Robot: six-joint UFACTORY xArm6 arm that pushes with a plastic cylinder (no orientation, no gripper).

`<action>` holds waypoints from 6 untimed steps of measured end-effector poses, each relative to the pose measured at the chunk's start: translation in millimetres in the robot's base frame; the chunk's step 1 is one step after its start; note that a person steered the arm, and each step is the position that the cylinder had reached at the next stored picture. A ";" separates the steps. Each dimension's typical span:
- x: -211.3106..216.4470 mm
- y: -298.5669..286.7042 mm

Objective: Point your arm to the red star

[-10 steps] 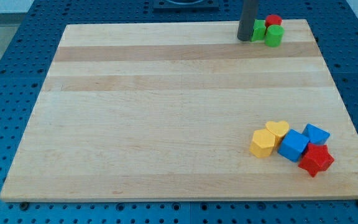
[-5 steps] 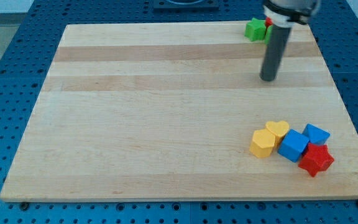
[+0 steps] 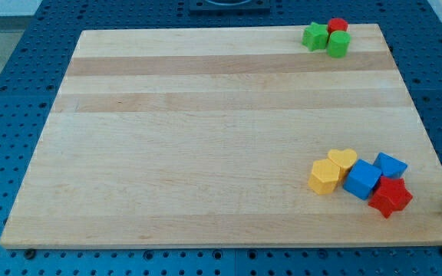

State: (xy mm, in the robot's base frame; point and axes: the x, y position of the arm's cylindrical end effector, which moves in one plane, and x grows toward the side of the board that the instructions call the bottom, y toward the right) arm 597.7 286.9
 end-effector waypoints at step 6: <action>5.1 -66.7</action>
